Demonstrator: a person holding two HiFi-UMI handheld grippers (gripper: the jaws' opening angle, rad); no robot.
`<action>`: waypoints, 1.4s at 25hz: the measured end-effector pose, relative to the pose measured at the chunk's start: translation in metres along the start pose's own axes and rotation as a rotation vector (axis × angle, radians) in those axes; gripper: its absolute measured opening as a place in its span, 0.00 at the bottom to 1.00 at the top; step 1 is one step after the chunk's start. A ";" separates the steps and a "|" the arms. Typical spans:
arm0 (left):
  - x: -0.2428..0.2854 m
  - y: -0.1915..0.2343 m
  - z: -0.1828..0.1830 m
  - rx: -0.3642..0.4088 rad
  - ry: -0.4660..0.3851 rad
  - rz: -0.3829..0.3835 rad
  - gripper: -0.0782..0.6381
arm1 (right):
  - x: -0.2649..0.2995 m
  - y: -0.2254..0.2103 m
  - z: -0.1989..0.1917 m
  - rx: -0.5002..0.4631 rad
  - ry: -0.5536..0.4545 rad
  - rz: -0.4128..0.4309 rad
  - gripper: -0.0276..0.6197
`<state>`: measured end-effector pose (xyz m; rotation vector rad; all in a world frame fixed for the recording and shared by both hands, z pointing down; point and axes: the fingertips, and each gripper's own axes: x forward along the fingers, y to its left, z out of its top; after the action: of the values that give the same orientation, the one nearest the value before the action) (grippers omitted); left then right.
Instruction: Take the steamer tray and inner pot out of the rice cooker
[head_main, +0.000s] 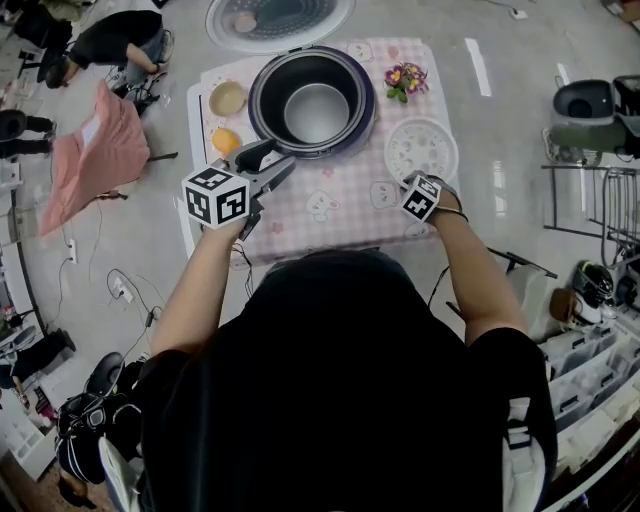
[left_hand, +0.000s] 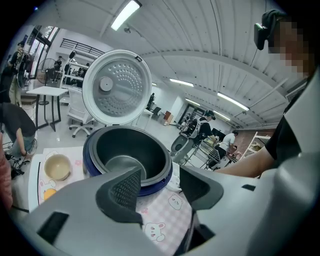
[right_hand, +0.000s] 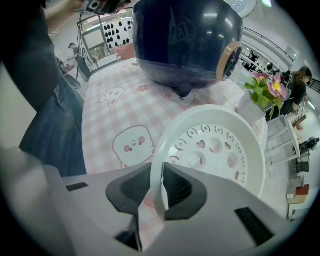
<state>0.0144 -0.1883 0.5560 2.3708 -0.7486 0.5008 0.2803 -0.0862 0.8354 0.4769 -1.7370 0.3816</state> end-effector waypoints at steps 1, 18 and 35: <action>-0.001 0.000 0.001 0.002 -0.004 0.001 0.46 | -0.001 0.001 0.002 0.007 -0.006 0.011 0.17; -0.024 0.013 0.018 -0.006 -0.083 0.010 0.46 | -0.098 -0.028 0.068 0.197 -0.278 -0.003 0.32; -0.059 0.032 0.037 -0.007 -0.151 0.065 0.46 | -0.226 -0.091 0.191 0.298 -0.679 -0.055 0.32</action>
<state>-0.0443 -0.2100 0.5127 2.4041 -0.8953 0.3473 0.2077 -0.2346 0.5739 0.9474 -2.3241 0.4758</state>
